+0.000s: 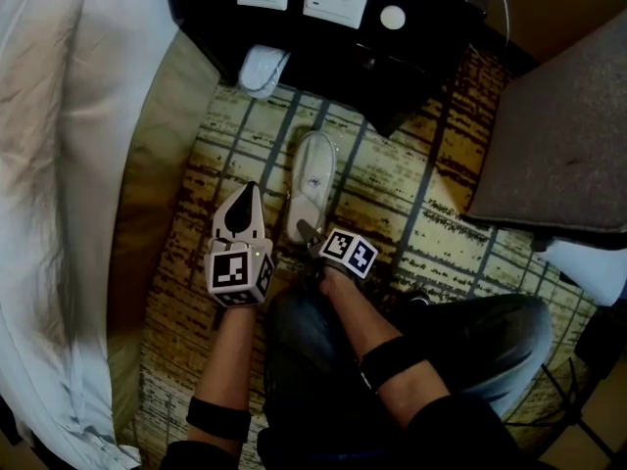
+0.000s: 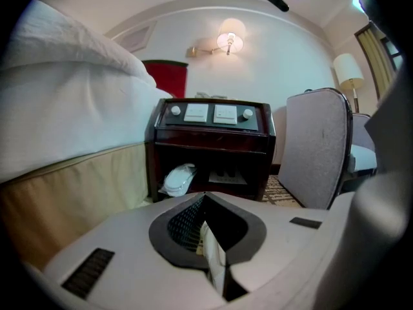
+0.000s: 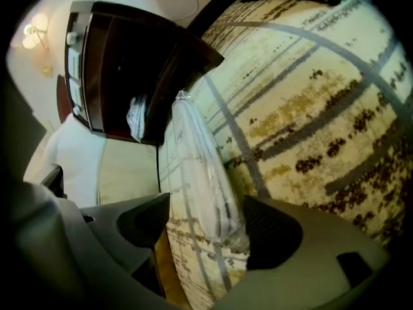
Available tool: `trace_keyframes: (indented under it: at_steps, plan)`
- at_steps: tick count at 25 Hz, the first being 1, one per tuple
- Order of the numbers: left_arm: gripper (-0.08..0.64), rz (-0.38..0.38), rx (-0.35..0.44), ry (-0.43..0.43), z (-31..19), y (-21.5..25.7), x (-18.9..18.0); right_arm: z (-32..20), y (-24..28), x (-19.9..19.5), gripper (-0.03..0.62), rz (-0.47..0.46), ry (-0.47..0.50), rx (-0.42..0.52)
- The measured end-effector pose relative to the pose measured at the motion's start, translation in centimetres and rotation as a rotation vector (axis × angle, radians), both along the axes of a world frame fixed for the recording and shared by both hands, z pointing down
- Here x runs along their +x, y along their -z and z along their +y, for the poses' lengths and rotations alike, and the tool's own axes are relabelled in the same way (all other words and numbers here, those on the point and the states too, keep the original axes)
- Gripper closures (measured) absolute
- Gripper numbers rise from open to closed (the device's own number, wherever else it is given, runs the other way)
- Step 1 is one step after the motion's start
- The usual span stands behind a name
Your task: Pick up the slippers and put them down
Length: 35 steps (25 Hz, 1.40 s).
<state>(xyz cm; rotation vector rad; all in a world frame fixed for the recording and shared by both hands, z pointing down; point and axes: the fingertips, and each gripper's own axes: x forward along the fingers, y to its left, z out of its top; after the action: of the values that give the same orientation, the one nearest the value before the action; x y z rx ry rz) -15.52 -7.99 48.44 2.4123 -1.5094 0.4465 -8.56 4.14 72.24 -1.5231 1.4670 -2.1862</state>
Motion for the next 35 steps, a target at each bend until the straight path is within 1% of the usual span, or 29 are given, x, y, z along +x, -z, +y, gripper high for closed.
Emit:
trace_keyframes:
  at_steps: [1,3,5,10,14,18,21,23,25,26,27,30,32,35]
  plan:
    - [0.560,0.002,-0.006,0.001,0.0,0.1,0.1,0.4,-0.3,0.0,0.188,0.028,0.022,-0.032]
    - [0.560,0.006,-0.014,0.002,0.0,0.2,0.3,1.1,-0.8,0.3,0.179,0.084,0.060,-0.078]
    - [0.560,0.012,-0.006,0.002,0.0,0.2,0.5,1.3,-1.1,0.9,0.172,0.131,0.089,-0.093]
    - [0.560,0.007,-0.022,0.008,0.4,-0.2,0.4,1.4,-0.9,1.5,0.172,0.166,0.145,-0.074]
    - [0.560,0.009,-0.016,0.011,0.4,-0.3,0.4,1.1,0.9,1.9,0.172,0.195,0.172,-0.056]
    - [0.560,0.019,-0.008,0.009,0.4,0.3,0.7,2.1,2.7,1.4,0.172,0.216,0.269,-0.063]
    - [0.560,0.022,-0.015,0.010,0.2,1.3,1.0,2.5,3.6,2.3,0.173,0.259,0.338,-0.048]
    - [0.560,0.023,-0.011,0.011,0.3,1.8,0.9,2.0,4.8,3.0,0.173,0.292,0.376,0.001]
    - [0.560,0.027,-0.010,0.015,0.3,2.2,0.7,0.8,6.6,3.6,0.178,0.317,0.402,0.069]
    - [0.560,0.026,-0.009,0.018,0.3,2.4,0.6,0.0,7.8,3.8,0.208,0.323,0.406,0.109]
    - [0.560,0.025,-0.006,0.020,0.3,2.5,0.5,-1.0,9.3,3.9,0.230,0.326,0.406,0.152]
    - [0.560,0.024,0.021,0.017,0.8,2.9,0.3,-4.0,14.6,4.5,0.250,0.348,0.425,0.314]
    - [0.560,0.026,0.033,0.015,1.1,3.7,0.1,-5.6,18.1,5.0,0.293,0.380,0.455,0.425]
    - [0.560,0.032,0.043,0.018,1.6,4.6,-0.3,-7.4,22.9,6.7,0.379,0.453,0.456,0.562]
